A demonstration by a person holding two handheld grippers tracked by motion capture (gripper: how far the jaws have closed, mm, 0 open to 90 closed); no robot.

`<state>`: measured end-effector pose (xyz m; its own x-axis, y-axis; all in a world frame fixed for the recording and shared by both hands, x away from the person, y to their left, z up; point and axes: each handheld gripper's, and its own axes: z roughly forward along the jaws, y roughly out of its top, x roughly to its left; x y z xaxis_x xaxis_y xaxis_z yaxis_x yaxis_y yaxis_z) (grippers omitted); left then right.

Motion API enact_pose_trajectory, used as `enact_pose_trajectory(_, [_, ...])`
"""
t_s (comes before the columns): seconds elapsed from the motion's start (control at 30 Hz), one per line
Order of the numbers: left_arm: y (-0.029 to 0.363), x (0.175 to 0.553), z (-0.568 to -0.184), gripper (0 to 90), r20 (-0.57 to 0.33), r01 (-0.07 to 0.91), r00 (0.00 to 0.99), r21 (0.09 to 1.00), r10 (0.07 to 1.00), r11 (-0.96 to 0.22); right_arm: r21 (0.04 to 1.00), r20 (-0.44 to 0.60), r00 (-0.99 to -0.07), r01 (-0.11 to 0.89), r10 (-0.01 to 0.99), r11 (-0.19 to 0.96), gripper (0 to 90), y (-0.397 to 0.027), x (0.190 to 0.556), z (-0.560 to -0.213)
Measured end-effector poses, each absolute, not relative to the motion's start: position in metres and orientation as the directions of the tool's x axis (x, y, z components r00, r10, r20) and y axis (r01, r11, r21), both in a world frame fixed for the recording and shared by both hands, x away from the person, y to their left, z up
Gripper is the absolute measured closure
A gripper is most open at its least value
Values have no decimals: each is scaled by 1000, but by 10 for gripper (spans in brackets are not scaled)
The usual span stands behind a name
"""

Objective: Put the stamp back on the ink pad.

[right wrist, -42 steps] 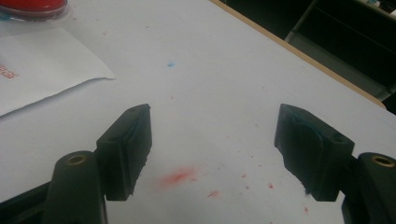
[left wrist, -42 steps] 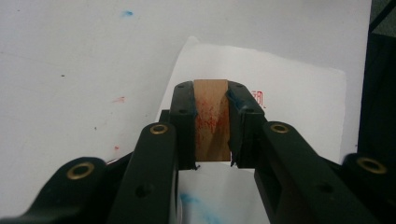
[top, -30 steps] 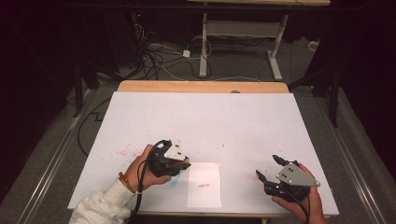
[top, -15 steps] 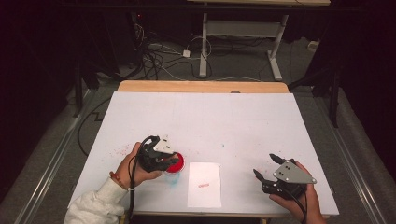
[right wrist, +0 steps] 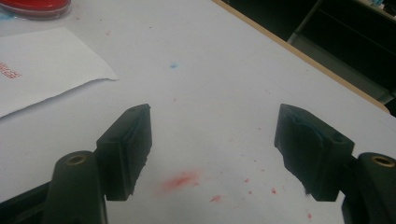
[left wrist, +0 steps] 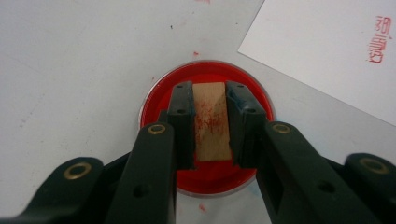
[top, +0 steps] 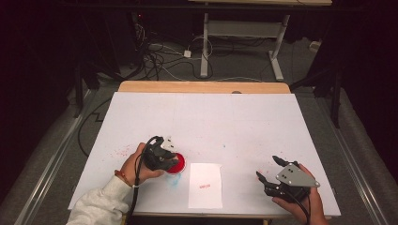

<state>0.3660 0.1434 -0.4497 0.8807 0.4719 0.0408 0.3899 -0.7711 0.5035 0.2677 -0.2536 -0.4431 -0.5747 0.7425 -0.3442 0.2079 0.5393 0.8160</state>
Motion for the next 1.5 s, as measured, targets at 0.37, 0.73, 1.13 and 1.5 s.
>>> enact_pose_trajectory(0.37, [142, 366, -450, 667, 53, 382, 883, 495, 465, -780, 815, -346, -572, 210, 744, 540, 278, -255, 266, -443])
enact_pose_trajectory(0.73, [145, 354, -429, 478, 122, 319, 868, 605, 481, -729, 814, -352, -579, 199, 736, 546, 278, -254, 266, -443])
enact_pose_trajectory(1.13, [144, 339, -417, 279, 223, 220, 820, 726, 526, -651, 813, -360, -587, 185, 726, 552, 276, -250, 262, -441])
enact_pose_trajectory(1.5, [146, 323, -411, 197, 309, 119, 762, 797, 569, -593, 816, -360, -593, 175, 721, 551, 274, -248, 260, -440])
